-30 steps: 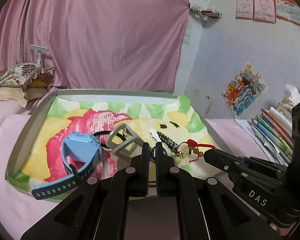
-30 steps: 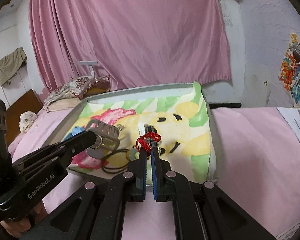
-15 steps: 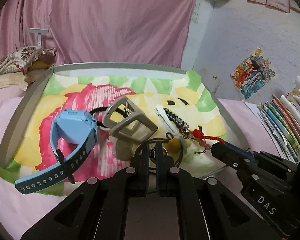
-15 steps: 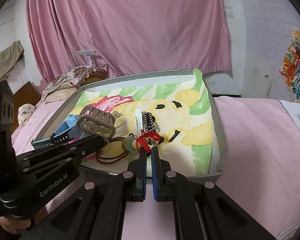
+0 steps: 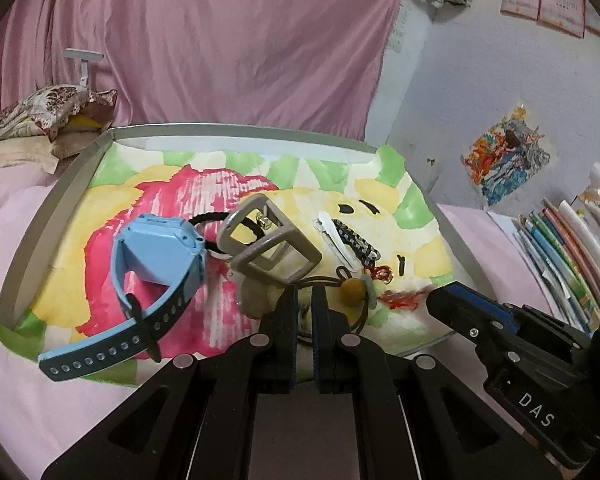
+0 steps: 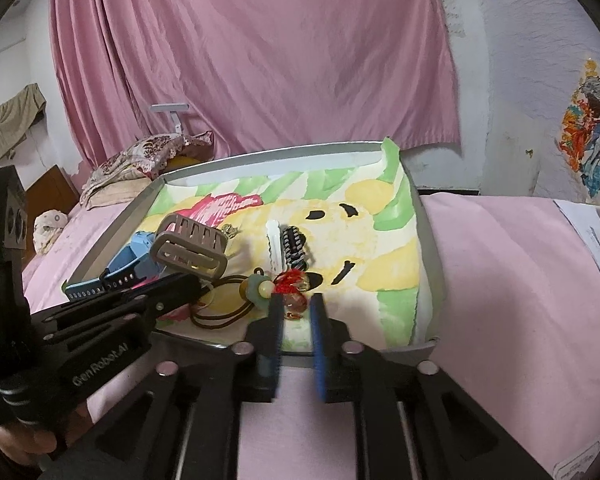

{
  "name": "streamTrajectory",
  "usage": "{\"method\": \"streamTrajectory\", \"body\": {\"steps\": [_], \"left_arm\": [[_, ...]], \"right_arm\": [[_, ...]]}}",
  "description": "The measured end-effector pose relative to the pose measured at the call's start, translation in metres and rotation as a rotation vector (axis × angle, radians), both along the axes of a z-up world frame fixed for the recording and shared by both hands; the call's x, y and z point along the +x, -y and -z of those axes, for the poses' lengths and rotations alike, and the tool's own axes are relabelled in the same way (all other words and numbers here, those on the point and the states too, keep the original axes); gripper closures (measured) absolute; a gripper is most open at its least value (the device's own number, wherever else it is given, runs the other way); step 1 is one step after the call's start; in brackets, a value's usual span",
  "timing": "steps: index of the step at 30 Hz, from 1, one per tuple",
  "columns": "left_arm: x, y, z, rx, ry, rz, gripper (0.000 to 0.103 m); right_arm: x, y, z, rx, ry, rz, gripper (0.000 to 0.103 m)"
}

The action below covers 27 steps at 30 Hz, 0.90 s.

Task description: Organize jewelry

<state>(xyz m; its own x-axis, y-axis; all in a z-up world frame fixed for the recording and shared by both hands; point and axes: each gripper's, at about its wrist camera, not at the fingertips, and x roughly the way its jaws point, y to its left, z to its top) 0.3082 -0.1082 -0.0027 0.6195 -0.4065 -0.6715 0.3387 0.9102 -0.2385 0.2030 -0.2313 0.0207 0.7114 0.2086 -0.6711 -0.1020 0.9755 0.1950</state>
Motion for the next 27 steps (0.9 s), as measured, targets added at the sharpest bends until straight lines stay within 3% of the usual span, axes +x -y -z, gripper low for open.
{"method": "streamTrajectory", "body": {"steps": [3,7,11,15,27], "left_arm": [[-0.004,-0.005,-0.004,-0.011,0.010,-0.008,0.094],[-0.013,-0.014,-0.010,-0.042,0.038,-0.029,0.075],[-0.024,-0.023,-0.020,-0.066,0.087,-0.048,0.073],[-0.039,-0.033,-0.030,-0.066,0.156,-0.086,0.049],[-0.090,-0.062,-0.041,-0.052,0.277,-0.148,0.024]], "right_arm": [[-0.003,0.002,-0.003,0.003,0.016,0.003,0.085],[-0.009,0.003,-0.007,0.004,0.047,0.011,0.076],[-0.020,0.003,-0.015,0.002,0.097,0.021,0.064],[-0.029,0.003,-0.023,0.005,0.143,0.031,0.052],[-0.062,-0.001,-0.037,-0.002,0.237,0.037,0.014]]}}
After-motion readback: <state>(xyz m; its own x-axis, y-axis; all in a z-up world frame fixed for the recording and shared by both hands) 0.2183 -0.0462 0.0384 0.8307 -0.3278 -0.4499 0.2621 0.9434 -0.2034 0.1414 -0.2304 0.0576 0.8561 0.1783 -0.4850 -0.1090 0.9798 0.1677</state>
